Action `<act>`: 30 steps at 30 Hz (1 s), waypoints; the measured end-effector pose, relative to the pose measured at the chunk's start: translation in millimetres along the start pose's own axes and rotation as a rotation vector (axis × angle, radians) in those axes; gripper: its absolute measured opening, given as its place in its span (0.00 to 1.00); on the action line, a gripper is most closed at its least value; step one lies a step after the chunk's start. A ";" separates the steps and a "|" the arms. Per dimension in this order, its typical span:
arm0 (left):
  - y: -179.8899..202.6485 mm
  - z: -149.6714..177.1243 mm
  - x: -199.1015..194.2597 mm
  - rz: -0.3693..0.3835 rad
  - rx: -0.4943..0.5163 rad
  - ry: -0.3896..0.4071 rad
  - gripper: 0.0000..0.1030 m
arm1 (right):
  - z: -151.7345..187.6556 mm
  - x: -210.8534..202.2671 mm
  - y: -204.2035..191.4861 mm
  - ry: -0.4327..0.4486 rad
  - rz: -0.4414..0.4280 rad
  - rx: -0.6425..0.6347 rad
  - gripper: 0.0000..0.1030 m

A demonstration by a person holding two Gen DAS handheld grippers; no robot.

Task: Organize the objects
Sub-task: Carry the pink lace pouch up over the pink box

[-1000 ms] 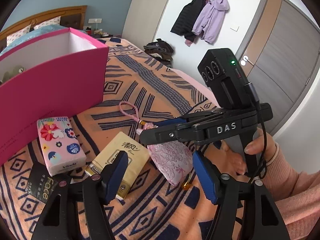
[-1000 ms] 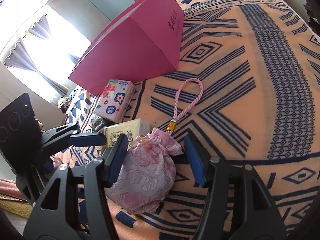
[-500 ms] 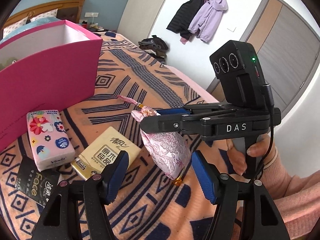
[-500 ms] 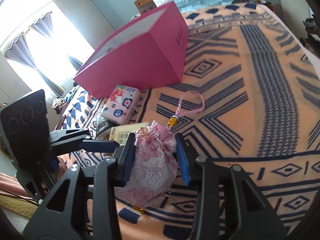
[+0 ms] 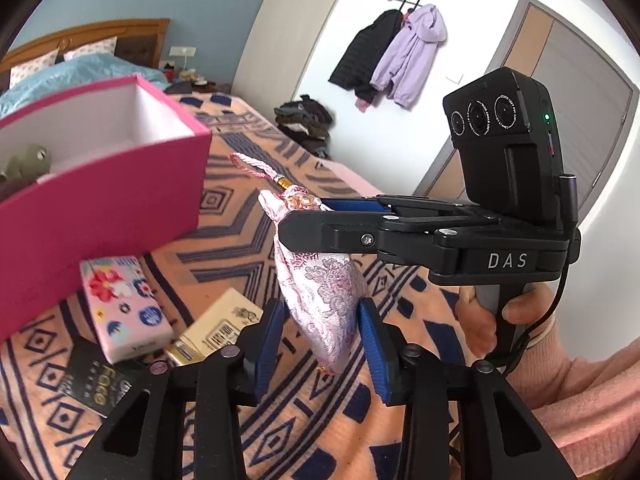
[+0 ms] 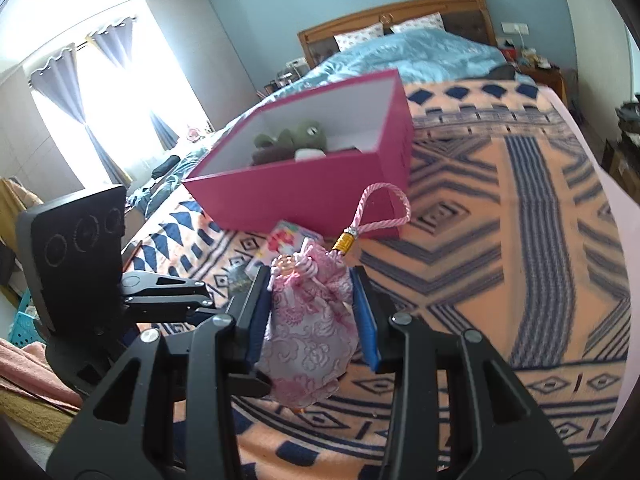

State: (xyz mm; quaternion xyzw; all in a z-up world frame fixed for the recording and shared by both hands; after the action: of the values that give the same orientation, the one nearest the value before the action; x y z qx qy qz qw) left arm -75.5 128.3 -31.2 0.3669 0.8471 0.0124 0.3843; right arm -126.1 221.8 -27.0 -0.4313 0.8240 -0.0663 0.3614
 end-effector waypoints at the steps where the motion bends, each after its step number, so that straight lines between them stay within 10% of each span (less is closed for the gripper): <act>1: -0.4 -1.9 -3.9 -0.010 0.005 0.013 0.35 | -2.6 -0.2 -3.0 0.005 -0.001 -0.010 0.40; 30: -39.7 -63.5 -50.2 -0.171 0.017 0.165 0.29 | -101.2 13.7 -61.1 0.114 -0.062 -0.235 0.31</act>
State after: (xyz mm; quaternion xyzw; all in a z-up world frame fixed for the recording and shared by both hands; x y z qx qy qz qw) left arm -119.9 84.2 33.7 0.2944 0.9041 0.0028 0.3098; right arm -156.7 153.1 65.2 -0.4913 0.8317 -0.0047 0.2586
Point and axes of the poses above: each gripper's, at about its wrist camera, not at the fingertips, and x roughly the way its jaws point, y to its right, z to its underside, the point moved 4 cm from there along x, roughly the way its jaws point, and after that the axes turned 6 degrees about -z, right-handed, at the moved point
